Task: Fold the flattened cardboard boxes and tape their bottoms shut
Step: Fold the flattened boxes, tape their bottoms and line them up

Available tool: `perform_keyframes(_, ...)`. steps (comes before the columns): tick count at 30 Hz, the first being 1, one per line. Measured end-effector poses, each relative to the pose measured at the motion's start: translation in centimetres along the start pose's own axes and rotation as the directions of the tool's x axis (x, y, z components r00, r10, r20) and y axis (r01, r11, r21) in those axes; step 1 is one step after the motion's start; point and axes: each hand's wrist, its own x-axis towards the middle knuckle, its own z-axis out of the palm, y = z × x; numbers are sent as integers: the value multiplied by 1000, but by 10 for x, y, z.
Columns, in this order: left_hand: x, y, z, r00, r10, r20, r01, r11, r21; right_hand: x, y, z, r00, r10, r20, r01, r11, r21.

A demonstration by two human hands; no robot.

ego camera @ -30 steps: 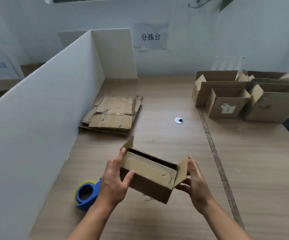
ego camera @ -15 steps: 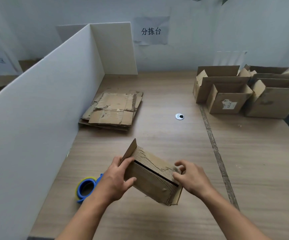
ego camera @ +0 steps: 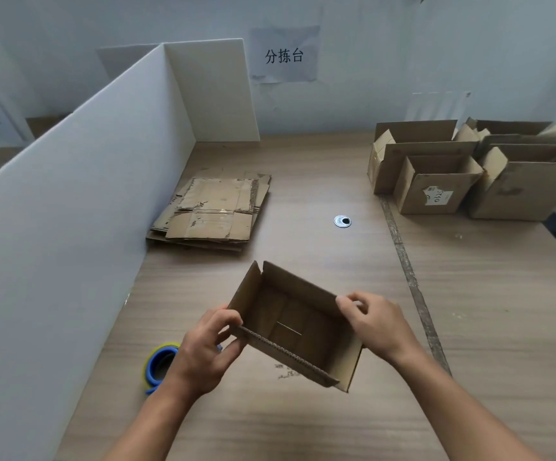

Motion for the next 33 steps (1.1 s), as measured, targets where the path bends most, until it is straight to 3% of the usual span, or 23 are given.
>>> perform_keyframes(3, -2, 1, 3, 999, 17, -30, -17, 1000, -8, 4, 3, -4, 990, 135, -51, -118, 962, 246)
perform_keyframes(7, 3, 8, 14, 999, 4, -37, -4, 1000, 1, 6, 6, -2, 933, 318, 169, -357, 753, 553)
perform_keyframes(10, 11, 10, 16, 997, -58, -43, 57, 998, -17, -2, 7, -6, 943, 266, 199, -326, 622, 712)
perform_keyframes(12, 17, 10, 14, 996, -84, -43, 82, 995, -59, -9, 10, -9, 965, 219, 143, -237, 501, 832)
perform_keyframes(14, 25, 11, 12, 994, -105, -11, 104, 990, -92, -20, 9, -10, 986, 157, 56, -122, 451, 884)
perform_keyframes(17, 37, 12, 9, 991, -128, 47, 133, 980, -148, -39, 10, -7, 996, 81, -47, 4, 459, 889)
perform_keyframes(21, 50, 17, 3, 987, -81, 138, 109, 972, -208, -68, 3, -5, 997, -5, -77, 58, 704, 708)
perform_keyframes(23, 54, 20, 0, 981, -67, 180, 112, 961, -252, -79, -5, -6, 995, 1, -102, 64, 771, 634)
perform_keyframes(30, 62, 50, 11, 967, 12, 256, 71, 946, -315, -89, -11, 3, 931, 122, -345, 103, 818, 566)
perform_keyframes(33, 66, 57, 20, 961, -11, 277, 105, 940, -326, -92, -12, 1, 916, 146, -373, 95, 825, 557)
